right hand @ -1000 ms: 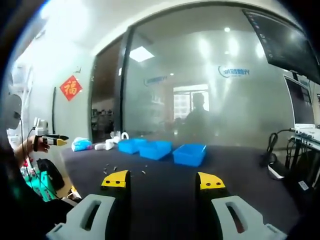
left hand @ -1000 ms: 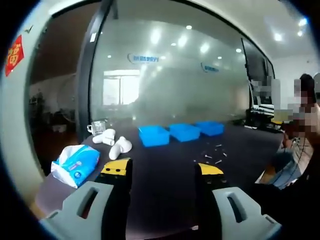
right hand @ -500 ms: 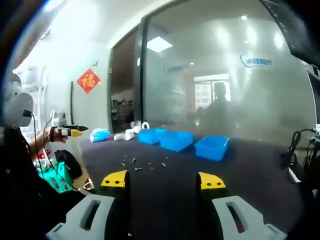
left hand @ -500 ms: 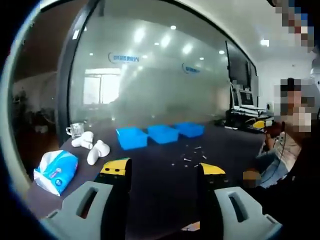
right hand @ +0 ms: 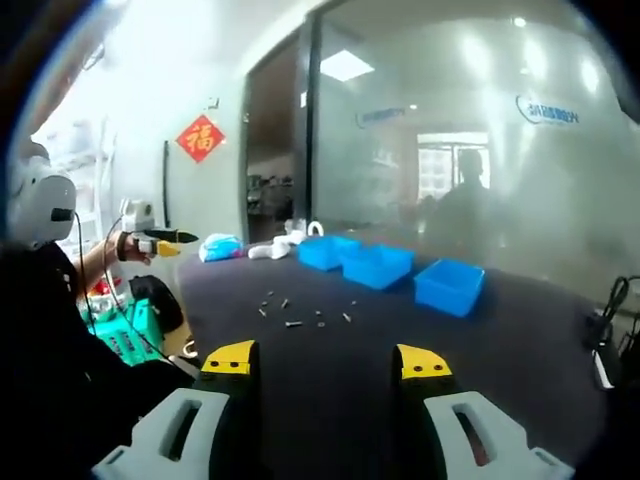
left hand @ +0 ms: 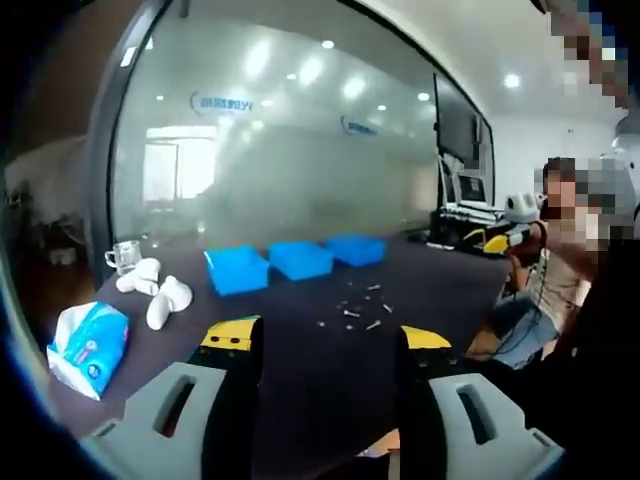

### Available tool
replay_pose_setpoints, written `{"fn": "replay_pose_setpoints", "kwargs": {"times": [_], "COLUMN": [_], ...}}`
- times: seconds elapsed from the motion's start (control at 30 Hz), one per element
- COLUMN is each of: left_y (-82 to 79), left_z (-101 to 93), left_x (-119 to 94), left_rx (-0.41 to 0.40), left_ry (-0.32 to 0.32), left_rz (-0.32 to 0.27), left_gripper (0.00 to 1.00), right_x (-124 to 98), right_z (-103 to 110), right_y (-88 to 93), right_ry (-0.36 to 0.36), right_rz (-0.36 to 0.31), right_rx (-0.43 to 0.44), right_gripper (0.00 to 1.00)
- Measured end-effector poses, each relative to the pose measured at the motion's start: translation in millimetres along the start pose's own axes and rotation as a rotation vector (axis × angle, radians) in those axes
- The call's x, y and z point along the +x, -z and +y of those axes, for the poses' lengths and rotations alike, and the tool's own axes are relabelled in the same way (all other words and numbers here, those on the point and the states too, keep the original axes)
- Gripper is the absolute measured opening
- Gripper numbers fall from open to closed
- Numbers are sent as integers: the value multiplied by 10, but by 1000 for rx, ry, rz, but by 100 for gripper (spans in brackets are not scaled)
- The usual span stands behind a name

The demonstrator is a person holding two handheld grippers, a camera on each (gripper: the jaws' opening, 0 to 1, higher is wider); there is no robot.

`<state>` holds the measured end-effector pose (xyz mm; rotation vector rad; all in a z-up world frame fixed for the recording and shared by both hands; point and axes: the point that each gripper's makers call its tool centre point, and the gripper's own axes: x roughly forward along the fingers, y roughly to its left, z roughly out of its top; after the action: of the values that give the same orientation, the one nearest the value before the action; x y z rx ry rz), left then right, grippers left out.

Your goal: Sort the screws, nuts, and washers into the corresponding bins

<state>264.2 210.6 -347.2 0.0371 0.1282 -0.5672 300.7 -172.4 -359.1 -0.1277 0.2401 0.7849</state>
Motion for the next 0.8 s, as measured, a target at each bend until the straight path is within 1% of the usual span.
{"fn": "replay_pose_setpoints", "kwargs": {"times": [0.1, 0.27, 0.37, 0.53, 0.63, 0.8], "left_y": [-10, -35, -40, -21, -18, -27], "left_z": [-17, -37, -77, -75, -87, -75], "left_x": [7, 23, 32, 54, 90, 175], "left_rx": [-5, -1, -4, 12, 10, 10], "left_ry": [7, 9, 29, 39, 57, 68], "left_rz": [-3, -8, -7, 29, 54, 89], "left_gripper": [47, 47, 47, 47, 47, 47], "right_x": [31, 84, 128, 189, 222, 322], "right_z": [26, 42, 30, 14, 38, 87], "right_y": [5, -34, -48, -72, -88, -144], "right_ry": [-17, -37, -45, -60, -86, -127], "right_rz": [24, 46, 67, 101, 119, 159], "right_rx": [-7, -28, -27, -17, -17, -40], "right_gripper": [49, 49, 48, 47, 47, 47]}}
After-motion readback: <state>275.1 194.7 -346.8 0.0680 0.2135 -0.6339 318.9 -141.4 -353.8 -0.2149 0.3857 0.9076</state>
